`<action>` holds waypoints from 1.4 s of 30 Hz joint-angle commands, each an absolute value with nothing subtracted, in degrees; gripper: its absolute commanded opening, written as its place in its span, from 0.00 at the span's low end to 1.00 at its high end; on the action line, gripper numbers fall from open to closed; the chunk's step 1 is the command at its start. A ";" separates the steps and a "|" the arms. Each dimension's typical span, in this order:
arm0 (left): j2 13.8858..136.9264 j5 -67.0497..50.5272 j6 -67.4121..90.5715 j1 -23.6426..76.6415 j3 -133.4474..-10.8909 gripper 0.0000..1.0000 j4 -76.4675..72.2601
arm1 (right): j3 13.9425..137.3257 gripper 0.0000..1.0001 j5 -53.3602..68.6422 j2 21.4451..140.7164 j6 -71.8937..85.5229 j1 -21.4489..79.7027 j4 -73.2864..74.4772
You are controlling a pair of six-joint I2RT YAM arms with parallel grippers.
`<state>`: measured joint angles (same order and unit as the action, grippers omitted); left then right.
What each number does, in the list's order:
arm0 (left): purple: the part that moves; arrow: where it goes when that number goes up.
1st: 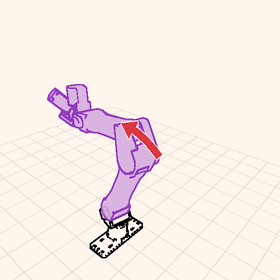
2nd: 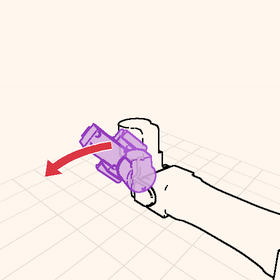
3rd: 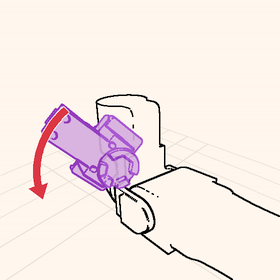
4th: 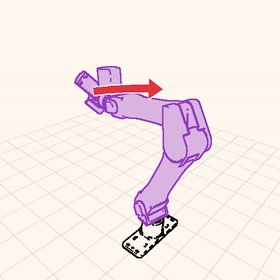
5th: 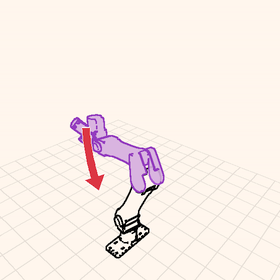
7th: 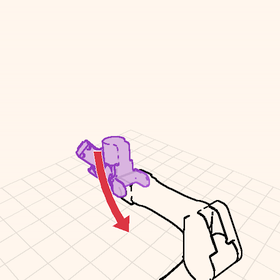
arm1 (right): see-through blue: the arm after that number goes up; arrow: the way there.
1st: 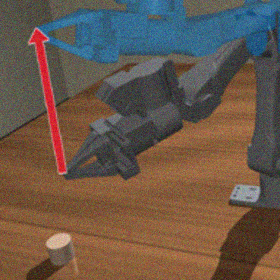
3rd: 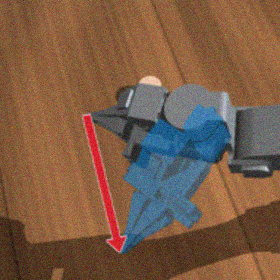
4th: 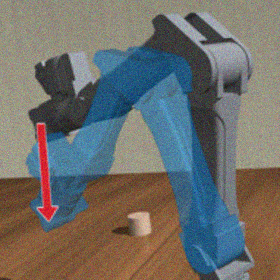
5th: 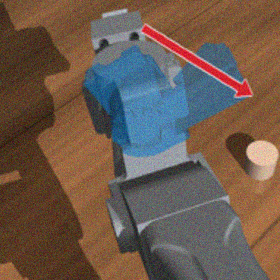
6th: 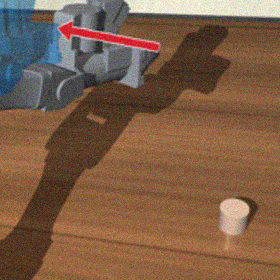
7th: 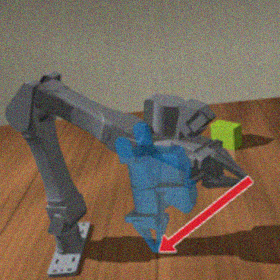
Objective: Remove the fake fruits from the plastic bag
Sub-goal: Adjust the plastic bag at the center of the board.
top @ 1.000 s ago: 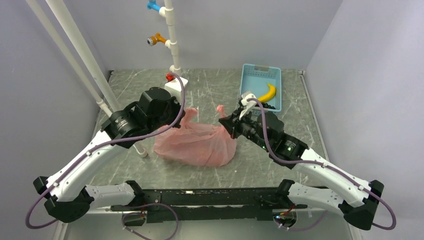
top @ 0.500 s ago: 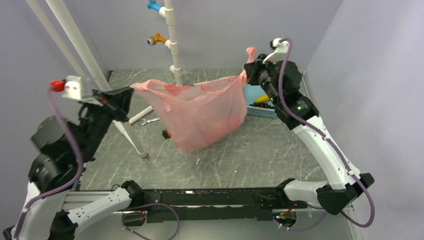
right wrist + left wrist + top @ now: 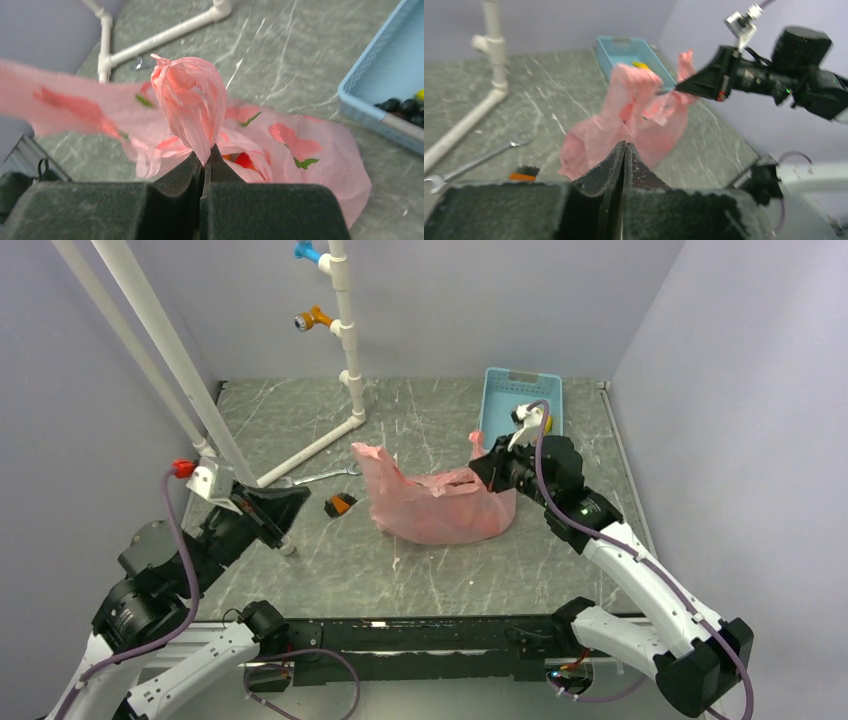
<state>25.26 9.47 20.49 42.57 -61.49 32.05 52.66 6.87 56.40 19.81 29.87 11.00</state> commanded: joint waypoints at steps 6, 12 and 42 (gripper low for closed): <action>37.87 -9.10 21.48 42.37 -70.99 0.66 40.79 | 51.35 0.34 6.82 48.07 18.59 29.88 17.91; 45.80 2.01 22.80 42.45 -72.11 0.99 41.98 | 56.81 0.90 1.91 46.86 15.03 29.80 26.60; 54.54 2.43 27.42 42.44 -64.18 0.06 25.16 | 67.17 0.82 3.20 49.23 15.05 51.08 23.56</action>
<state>62.39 7.31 28.14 42.54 -70.41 32.67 68.99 -11.70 53.65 18.94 49.52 32.84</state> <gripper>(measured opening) 0.190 0.847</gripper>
